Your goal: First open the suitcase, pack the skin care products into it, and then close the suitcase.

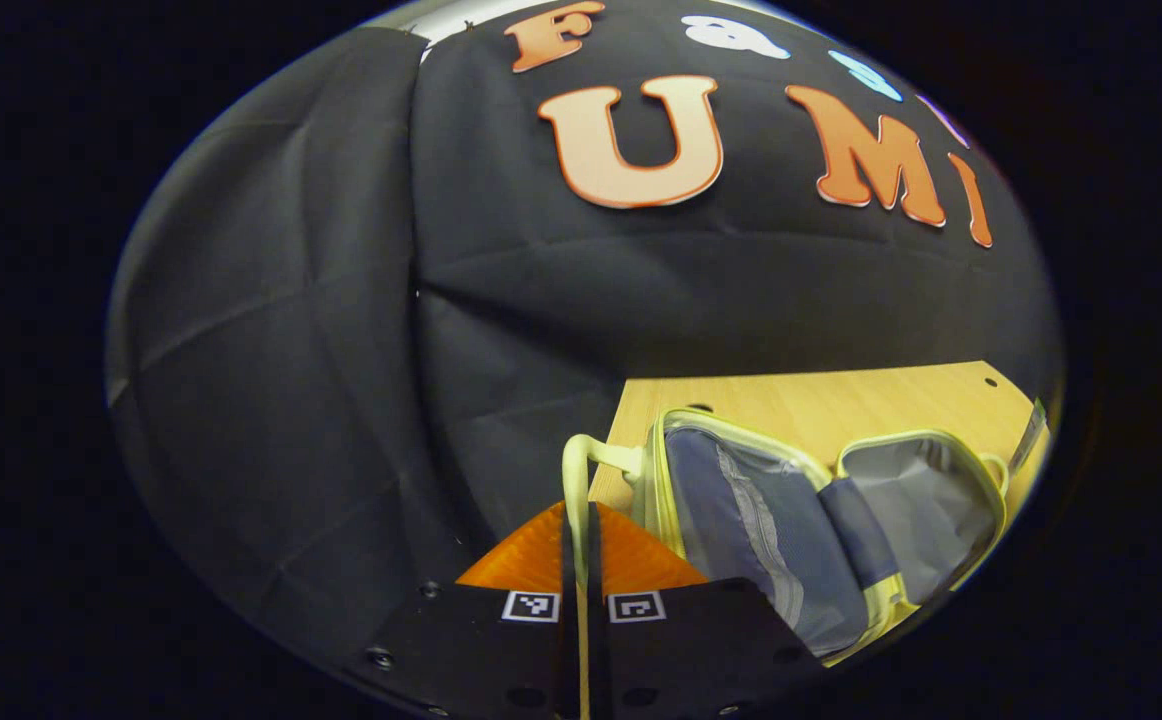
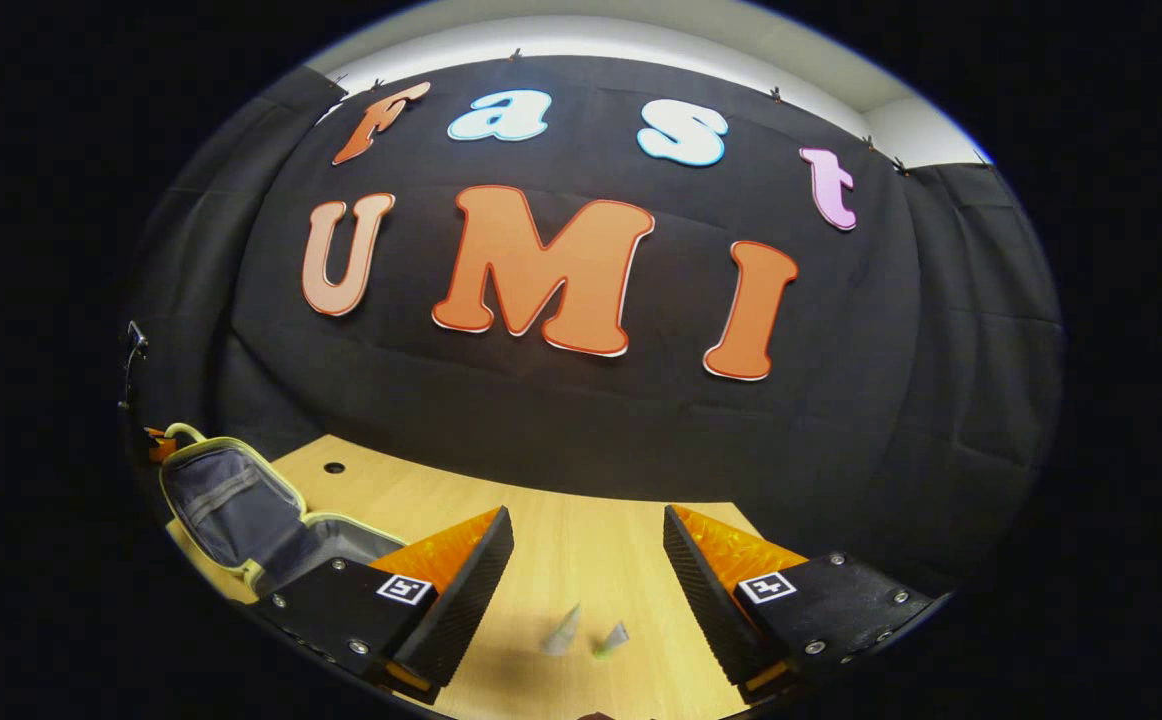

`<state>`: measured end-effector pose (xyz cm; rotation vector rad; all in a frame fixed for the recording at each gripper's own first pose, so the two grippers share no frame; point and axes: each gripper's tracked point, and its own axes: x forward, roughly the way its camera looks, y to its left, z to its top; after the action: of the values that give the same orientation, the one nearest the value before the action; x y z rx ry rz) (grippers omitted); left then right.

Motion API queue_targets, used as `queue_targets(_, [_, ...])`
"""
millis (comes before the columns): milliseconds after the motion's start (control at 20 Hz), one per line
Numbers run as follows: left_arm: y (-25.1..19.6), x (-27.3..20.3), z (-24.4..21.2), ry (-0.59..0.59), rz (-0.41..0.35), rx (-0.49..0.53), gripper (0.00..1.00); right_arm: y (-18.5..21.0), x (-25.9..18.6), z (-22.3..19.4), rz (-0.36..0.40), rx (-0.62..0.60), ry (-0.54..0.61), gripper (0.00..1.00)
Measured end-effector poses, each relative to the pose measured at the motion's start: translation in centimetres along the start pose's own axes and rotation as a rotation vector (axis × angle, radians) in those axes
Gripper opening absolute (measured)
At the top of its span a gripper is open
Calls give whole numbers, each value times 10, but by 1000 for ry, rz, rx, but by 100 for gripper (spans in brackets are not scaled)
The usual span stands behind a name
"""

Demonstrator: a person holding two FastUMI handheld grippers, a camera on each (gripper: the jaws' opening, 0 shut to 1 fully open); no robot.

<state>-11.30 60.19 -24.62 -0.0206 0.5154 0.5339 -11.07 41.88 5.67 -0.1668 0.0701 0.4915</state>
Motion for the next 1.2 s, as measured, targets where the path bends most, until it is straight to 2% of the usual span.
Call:
queue_targets(150, [7,23,-45,109,15,-19,4,-25,-11,-16,-21,-29,28,95])
queue_targets(200, [13,29,-49,122,62,-16,4,-30,-12,-19,-22,-37,35,95])
queue_targets(250, [22,28,-51,142,138,3,11,-39,-13,-27,-22,-41,47,95])
queue_targets(300, [23,26,-46,124,163,4,18,-41,-13,-32,-11,-41,56,96])
queue_targets(350, [20,20,-38,95,172,-5,17,-46,-12,-37,-3,-39,60,95])
queue_targets(450, [-6,-5,-15,39,159,-9,31,-52,-11,-45,23,-24,58,96])
queue_targets(500, [-23,-19,0,3,144,-2,50,-54,-10,-53,44,-18,64,95])
queue_targets(600, [-64,-53,26,-64,109,10,71,-61,-6,-65,81,-5,76,96])
queue_targets(650, [-90,-71,34,-85,87,10,80,-64,-5,-71,98,5,78,96])
queue_targets(750, [-146,-101,50,-129,38,5,85,-69,-2,-84,132,13,83,96])
queue_targets(800, [-176,-110,58,-148,11,6,93,-73,-2,-92,151,14,86,96])
queue_targets(900, [-231,-130,72,-181,-48,11,90,-75,0,-108,192,16,103,96])
queue_targets(950, [-258,-138,77,-193,-73,14,96,-75,-1,-115,216,19,113,96])
queue_targets(1050, [-309,-152,82,-209,-124,32,97,-75,1,-128,259,18,125,96])
queue_targets(1100, [-338,-159,81,-215,-157,43,93,-76,2,-133,279,16,127,96])
queue_targets(1200, [-388,-171,74,-221,-221,72,93,-75,5,-143,321,15,126,96])
